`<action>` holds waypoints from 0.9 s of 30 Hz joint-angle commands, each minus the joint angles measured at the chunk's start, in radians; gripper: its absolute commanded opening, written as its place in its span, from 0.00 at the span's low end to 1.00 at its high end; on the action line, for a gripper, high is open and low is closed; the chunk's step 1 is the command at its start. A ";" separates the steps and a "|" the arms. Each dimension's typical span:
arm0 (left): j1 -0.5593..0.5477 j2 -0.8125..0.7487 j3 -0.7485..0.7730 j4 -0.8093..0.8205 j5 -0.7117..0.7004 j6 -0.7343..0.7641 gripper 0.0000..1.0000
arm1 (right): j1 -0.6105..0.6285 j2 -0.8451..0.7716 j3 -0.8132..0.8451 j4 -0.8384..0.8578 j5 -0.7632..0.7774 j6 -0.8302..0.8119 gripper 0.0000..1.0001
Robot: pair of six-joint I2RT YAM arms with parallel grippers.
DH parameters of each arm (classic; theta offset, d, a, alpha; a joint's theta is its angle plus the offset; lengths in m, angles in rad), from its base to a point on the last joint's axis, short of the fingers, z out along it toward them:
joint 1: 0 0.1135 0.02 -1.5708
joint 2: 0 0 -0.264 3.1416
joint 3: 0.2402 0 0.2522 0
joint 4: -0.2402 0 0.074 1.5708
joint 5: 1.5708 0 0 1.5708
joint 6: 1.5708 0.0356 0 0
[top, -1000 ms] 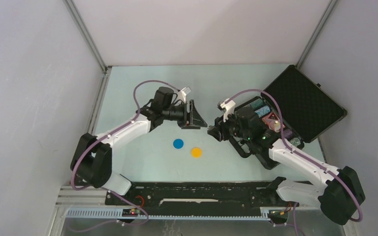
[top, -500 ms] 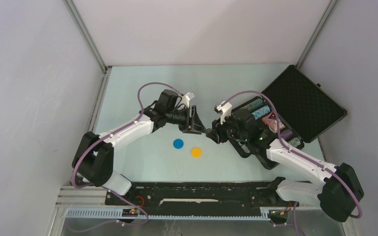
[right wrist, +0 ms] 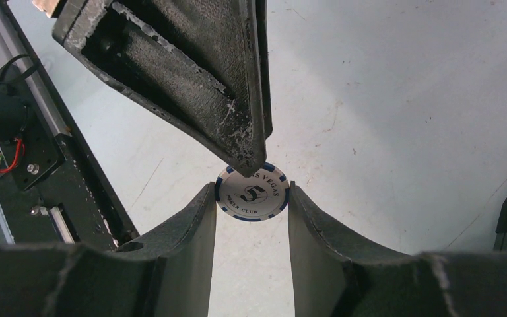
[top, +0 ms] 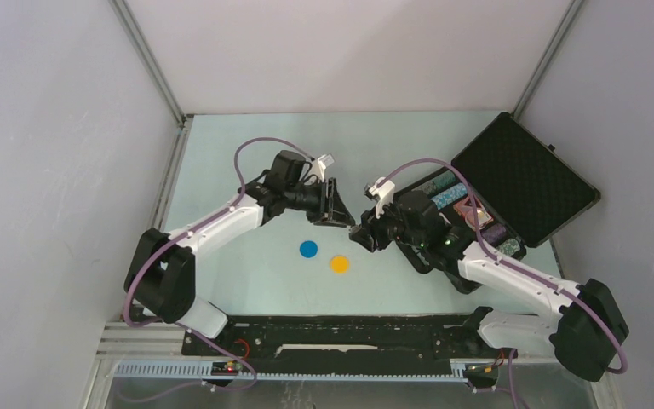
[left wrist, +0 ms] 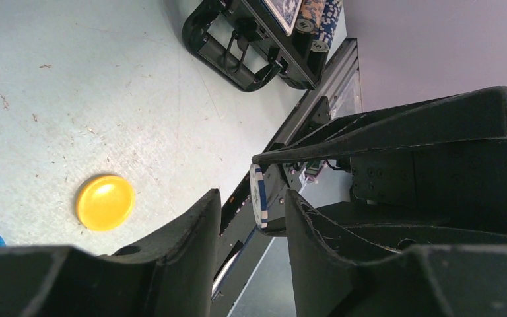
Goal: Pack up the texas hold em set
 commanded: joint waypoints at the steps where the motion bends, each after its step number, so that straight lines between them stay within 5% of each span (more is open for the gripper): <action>1: 0.002 -0.015 0.055 0.000 0.004 0.020 0.46 | 0.005 0.003 0.002 0.059 0.001 -0.005 0.44; 9: -0.024 -0.013 0.052 0.000 -0.004 0.023 0.48 | 0.003 0.004 0.003 0.060 0.012 0.000 0.44; 27: -0.055 -0.005 0.053 -0.003 -0.016 0.032 0.21 | 0.006 0.016 0.003 0.080 0.011 0.015 0.44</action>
